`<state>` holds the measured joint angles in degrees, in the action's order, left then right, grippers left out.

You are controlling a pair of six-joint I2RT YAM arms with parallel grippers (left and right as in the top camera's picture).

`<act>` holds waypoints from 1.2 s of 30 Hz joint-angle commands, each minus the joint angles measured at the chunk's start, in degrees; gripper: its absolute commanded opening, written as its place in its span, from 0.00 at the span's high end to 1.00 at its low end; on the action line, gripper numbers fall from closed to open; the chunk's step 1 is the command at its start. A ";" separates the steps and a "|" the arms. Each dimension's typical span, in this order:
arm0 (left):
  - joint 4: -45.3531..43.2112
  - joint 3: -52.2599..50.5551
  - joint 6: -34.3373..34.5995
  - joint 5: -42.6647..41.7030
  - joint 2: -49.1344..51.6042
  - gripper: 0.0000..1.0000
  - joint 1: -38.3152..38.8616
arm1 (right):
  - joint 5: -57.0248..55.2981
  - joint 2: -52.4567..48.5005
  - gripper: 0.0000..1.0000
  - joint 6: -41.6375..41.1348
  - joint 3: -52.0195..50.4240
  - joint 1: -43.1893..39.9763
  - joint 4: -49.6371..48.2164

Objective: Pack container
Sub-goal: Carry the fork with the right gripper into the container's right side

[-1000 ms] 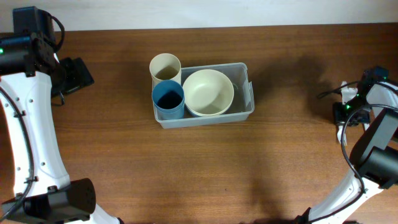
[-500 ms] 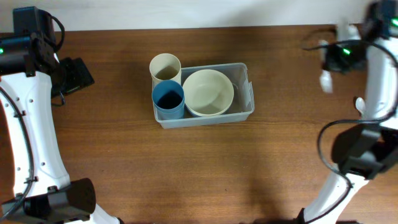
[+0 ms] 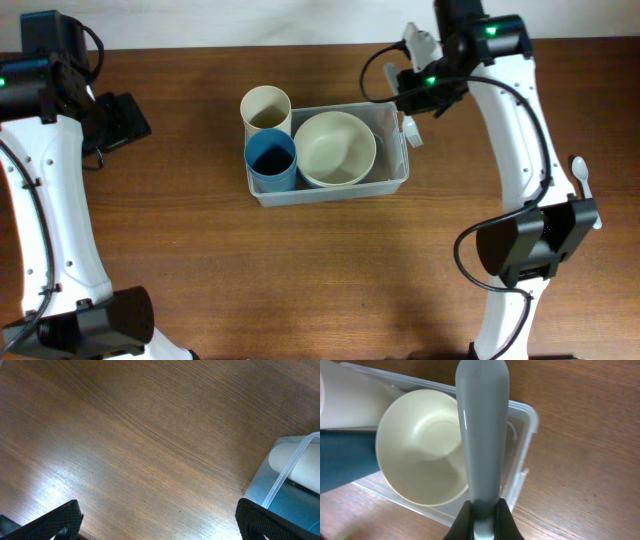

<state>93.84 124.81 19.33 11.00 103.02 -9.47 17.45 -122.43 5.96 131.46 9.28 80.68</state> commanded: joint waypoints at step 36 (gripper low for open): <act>0.09 0.96 0.57 0.61 -1.49 0.00 -0.17 | -8.17 0.22 0.45 -8.55 -16.33 -1.20 -11.65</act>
<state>93.86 124.81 19.33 11.00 102.96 -9.47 14.66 -122.45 -4.47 113.34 10.15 68.07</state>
